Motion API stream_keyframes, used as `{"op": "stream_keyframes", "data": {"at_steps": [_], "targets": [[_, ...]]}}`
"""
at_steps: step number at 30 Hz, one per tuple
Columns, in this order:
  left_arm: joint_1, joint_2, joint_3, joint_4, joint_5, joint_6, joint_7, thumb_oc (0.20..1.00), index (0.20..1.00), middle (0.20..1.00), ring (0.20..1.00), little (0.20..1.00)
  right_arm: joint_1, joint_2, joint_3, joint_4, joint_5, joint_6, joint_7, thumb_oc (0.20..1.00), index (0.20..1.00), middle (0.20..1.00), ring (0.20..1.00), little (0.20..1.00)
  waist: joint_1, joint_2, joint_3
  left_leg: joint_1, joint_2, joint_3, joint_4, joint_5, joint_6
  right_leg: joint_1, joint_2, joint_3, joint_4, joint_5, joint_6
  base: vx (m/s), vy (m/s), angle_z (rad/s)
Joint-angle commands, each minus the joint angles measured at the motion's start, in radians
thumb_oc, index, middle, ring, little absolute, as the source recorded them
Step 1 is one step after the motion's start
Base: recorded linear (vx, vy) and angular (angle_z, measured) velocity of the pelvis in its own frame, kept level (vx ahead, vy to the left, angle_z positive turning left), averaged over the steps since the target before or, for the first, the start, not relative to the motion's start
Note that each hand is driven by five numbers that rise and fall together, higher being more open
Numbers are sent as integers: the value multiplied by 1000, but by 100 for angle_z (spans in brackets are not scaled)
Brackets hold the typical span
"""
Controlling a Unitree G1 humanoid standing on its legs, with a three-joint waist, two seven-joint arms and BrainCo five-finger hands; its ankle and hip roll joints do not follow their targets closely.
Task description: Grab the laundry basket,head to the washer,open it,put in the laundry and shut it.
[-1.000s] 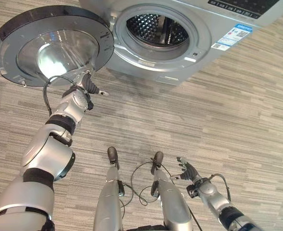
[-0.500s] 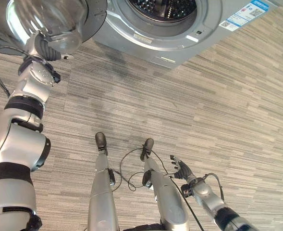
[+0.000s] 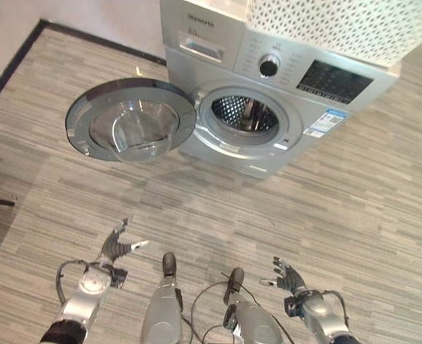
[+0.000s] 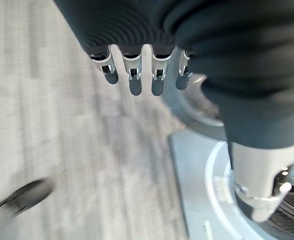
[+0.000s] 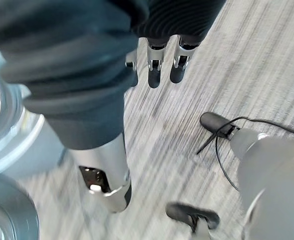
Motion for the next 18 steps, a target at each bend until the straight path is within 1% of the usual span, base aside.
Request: {"op": "stream_keyframes", "data": {"at_steps": [1,2,3,4,5,6,7,8,9,10,11,12,13,14,15,16,17,18], "targets": [[-40,-29,-9,112,73,-2,-16,1000,1000,1000,1000,1000,30,-82,-82,-36,94,-9,-21,1000,1000,1000,1000,1000,-32,32,-58,36,4,-34,137,-229,34,-29,-122,27,97,46,106,127,257,-23],[-25,-46,-15,142,96,0,-14,1000,1000,1000,1000,1000,39,-88,-108,-50,105,-13,-27,1000,1000,1000,1000,1000,-37,40,-70,51,-10,-33,135,-239,46,-29,-132,36,126,54,109,164,364,-3],[-16,-70,-13,198,114,5,-6,1000,1000,1000,1000,1000,40,-90,-149,-71,134,-21,-44,1000,1000,1000,1000,1000,-46,51,-83,76,-27,-32,122,-242,60,-36,-143,53,175,76,110,8,173,7],[-17,-70,-13,198,114,5,-5,1000,1000,1000,1000,1000,39,-90,-150,-72,134,-21,-44,1000,1000,1000,1000,1000,-48,42,-83,64,-35,-22,120,-217,65,-45,-153,48,170,89,101,44,283,10],[-7,-116,-4,301,115,11,2,1000,1000,1000,1000,1000,45,-77,-198,-98,195,-43,-60,1000,1000,1000,1000,1000,-62,66,-100,114,-63,-27,86,-216,86,-75,-161,83,284,129,99,28,269,7],[1,-132,8,341,116,15,13,1000,1000,1000,1000,1000,45,-69,-207,-109,214,-52,-66,1000,1000,1000,1000,1000,-69,80,-99,140,-73,-33,67,-210,98,-98,-158,109,357,159,97,113,351,-3],[-1,-143,13,384,128,19,24,1000,1000,1000,1000,1000,41,-67,-210,-119,226,-57,-71,1000,1000,1000,1000,1000,-75,94,-94,166,-76,-40,50,-198,109,-127,-142,139,437,160,92,108,279,10],[-8,-161,13,443,150,22,42,1000,1000,1000,1000,1000,39,-50,-210,-129,251,-68,-77,1000,1000,1000,1000,1000,-81,118,-93,211,-83,-53,26,-188,114,-153,-110,155,521,126,86,134,222,8],[-8,-171,13,459,155,22,53,1000,1000,1000,1000,1000,39,-39,-206,-144,279,-74,-71,1000,1000,1000,1000,1000,-87,128,-101,224,-86,-65,10,-174,113,-175,-89,158,525,96,73,180,153,28],[-8,-175,15,465,155,21,56,1000,1000,1000,1000,1000,41,-35,-205,-151,296,-73,-65,1000,1000,1000,1000,1000,-92,131,-105,237,-88,-75,1,-169,108,-190,-69,162,501,66,67,250,6,23],[-11,-182,23,476,148,16,55,1000,1000,1000,1000,1000,31,-30,-190,-136,305,-79,-68,1000,1000,1000,1000,1000,-90,128,-119,247,-99,-91,-11,-164,96,-195,-59,166,378,46,69,207,-31,25],[-11,-182,23,476,148,15,55,1000,1000,1000,1000,1000,31,-30,-190,-135,305,-79,-68,1000,1000,1000,1000,1000,-91,129,-118,249,-97,-93,-12,-164,95,-191,-57,163,374,47,69,242,-94,35],[-14,-184,25,481,144,14,58,1000,1000,1000,1000,1000,25,-28,-180,-133,306,-80,-69,1000,1000,1000,1000,1000,-92,127,-119,261,-99,-106,-17,-178,85,-197,-58,166,270,49,77,284,-126,77],[-24,-193,23,485,136,11,60,1000,1000,1000,1000,1000,15,-17,-167,-115,308,-75,-70,1000,1000,1000,1000,1000,-104,122,-117,284,-107,-145,-23,-203,71,-231,-58,228,151,70,95,284,-125,95],[-24,-193,23,486,135,11,60,1000,1000,1000,1000,1000,15,-17,-167,-115,308,-75,-70,1000,1000,1000,1000,1000,-104,125,-114,287,-104,-146,-23,-206,70,-225,-56,226,148,71,95,396,-179,84],[-44,-199,23,489,125,7,71,1000,1000,1000,1000,1000,0,2,-140,-97,295,-74,-77,1000,1000,1000,1000,1000,-99,118,-107,320,-103,-172,-21,-233,57,-255,-75,240,89,104,115,218,-109,48],[-44,-199,23,489,125,7,71,1000,1000,1000,1000,1000,0,1,-140,-96,295,-74,-77,1000,1000,1000,1000,1000,-100,120,-104,323,-100,-174,-20,-234,57,-249,-74,237,86,104,115,313,-173,49],[-51,-202,23,499,123,8,77,1000,1000,1000,1000,1000,-7,7,-128,-89,291,-72,-75,1000,1000,1000,1000,1000,-99,116,-105,342,-95,-182,-24,-242,50,-249,-83,211,76,111,119,204,-126,72]]}}
